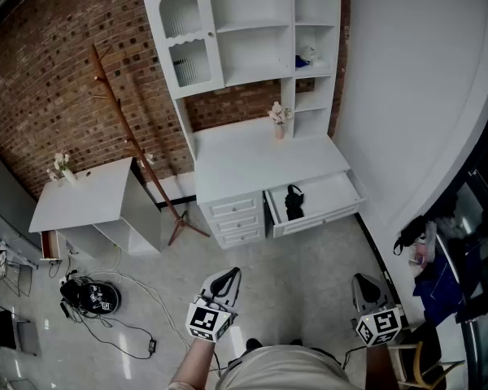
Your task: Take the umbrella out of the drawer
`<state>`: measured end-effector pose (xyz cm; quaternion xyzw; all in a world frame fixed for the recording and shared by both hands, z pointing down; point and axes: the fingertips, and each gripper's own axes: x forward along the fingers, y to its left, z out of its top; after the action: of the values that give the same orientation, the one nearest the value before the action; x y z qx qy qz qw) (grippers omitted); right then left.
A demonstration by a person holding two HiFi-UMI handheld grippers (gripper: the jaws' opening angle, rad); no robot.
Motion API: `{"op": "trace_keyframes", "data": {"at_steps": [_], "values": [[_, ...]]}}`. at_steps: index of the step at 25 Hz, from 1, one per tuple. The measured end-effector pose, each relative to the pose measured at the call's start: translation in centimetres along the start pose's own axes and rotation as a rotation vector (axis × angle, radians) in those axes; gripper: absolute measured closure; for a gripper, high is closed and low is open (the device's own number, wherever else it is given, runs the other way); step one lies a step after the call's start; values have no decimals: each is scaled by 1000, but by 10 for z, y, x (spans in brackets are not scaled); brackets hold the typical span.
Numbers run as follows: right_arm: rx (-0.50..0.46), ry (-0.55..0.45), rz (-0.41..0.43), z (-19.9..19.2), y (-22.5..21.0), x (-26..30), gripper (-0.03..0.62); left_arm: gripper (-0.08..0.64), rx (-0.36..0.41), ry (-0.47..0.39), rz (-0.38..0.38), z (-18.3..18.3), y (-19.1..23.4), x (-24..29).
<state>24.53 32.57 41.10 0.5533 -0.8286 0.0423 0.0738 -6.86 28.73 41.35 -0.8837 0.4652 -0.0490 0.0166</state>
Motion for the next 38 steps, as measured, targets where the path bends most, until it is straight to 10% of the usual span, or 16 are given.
{"op": "trace_keyframes", "data": {"at_steps": [38], "values": [[-9, 25, -23, -1, 66, 20, 558, 535, -22, 21, -28, -28, 41, -37]]}}
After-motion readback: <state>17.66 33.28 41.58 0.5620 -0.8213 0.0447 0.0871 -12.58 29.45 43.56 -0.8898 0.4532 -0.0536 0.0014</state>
